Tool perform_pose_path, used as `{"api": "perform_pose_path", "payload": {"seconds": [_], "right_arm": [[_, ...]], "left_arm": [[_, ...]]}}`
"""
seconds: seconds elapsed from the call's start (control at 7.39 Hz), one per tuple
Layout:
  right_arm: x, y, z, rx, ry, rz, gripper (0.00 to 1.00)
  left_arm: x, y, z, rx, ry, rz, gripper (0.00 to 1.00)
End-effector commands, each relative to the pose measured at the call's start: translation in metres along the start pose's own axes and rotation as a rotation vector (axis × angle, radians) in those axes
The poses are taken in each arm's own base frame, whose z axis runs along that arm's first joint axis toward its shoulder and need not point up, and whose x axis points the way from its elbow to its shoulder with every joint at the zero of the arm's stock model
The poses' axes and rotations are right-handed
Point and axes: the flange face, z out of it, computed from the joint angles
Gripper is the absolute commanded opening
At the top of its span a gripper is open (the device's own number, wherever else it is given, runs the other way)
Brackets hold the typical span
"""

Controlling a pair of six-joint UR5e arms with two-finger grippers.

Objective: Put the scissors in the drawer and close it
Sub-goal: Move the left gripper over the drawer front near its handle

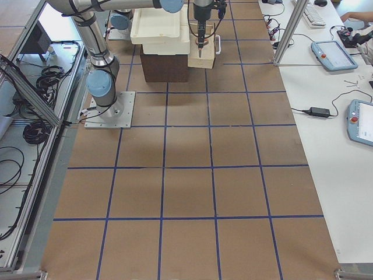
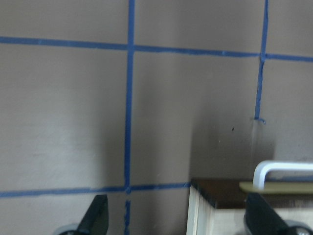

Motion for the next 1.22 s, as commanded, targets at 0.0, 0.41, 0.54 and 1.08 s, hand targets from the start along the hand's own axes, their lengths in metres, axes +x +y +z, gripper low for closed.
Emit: {"api": "perform_pose_path", "payload": {"seconds": [0.0,0.41,0.54,1.08], "right_arm": [[-0.001,0.001,0.006,-0.014,-0.011,-0.048,1.0],[-0.001,0.002,0.007,-0.016,-0.011,-0.09,1.0],[-0.001,0.002,0.007,-0.016,-0.011,-0.089,1.0],[-0.001,0.002,0.01,-0.02,-0.011,-0.101,1.0]], "left_arm": [[-0.005,-0.027,0.063,-0.018,0.015,-0.003,1.0],[0.027,-0.016,0.079,-0.043,0.028,-0.017,1.0],[0.033,-0.01,0.081,-0.066,0.028,-0.014,1.0],[0.035,0.025,0.064,-0.194,0.007,-0.03,1.0]]}}
